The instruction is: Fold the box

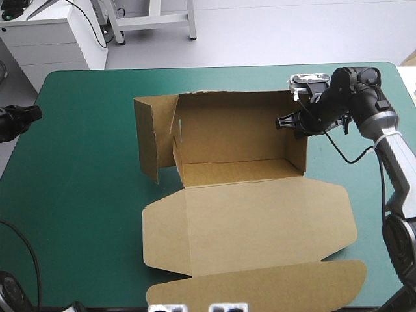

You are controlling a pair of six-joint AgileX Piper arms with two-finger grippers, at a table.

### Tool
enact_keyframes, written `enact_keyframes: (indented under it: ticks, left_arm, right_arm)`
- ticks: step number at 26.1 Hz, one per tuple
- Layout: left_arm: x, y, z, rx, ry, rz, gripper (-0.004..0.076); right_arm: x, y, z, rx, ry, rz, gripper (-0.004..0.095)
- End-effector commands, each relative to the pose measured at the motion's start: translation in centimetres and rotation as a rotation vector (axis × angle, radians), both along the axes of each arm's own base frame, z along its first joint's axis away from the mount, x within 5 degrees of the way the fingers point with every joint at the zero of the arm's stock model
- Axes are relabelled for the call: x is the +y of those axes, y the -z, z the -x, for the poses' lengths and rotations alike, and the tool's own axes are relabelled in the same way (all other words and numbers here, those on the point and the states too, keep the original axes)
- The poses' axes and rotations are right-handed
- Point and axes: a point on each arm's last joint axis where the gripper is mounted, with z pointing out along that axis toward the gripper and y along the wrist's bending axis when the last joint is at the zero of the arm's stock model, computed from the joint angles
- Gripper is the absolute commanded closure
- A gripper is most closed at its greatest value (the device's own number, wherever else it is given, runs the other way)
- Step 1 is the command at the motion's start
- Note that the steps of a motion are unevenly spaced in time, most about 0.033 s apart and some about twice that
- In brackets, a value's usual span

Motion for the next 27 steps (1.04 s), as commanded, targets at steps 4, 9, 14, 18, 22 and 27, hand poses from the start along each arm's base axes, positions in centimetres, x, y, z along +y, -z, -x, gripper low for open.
enact_keyframes:
  ticks: [4,9,14,18,22,27]
  left_arm:
    - [-0.4,-2.1,0.3,-0.100,-0.037,0.043,0.0717]
    - [-0.2,-2.4,0.1,-0.130,-0.061,0.059,0.0717]
    - [-0.2,-2.3,0.1,-0.129,-0.064,0.054,0.0717]
    - [-0.2,-2.3,0.1,-0.129,-0.064,0.054,0.0717]
    - [-0.2,-2.3,0.1,-0.128,-0.063,0.055,0.0717]
    - [-0.3,-2.3,0.2,-0.123,-0.052,0.058,0.0717]
  right_arm:
    - [-0.1,-1.2,3.1,0.000,-0.003,-0.029,0.0921]
    - [-0.4,-0.6,4.4,0.025,-0.002,-0.012,0.0920]
    - [-0.5,0.3,3.8,0.048,-0.001,0.012,0.0920]
    - [-0.3,2.1,2.6,0.102,-0.001,0.025,0.0920]
    - [-0.1,4.8,0.7,0.172,-0.003,0.046,0.0921]
    - [0.4,5.5,-2.6,0.151,0.000,0.047,0.0922]
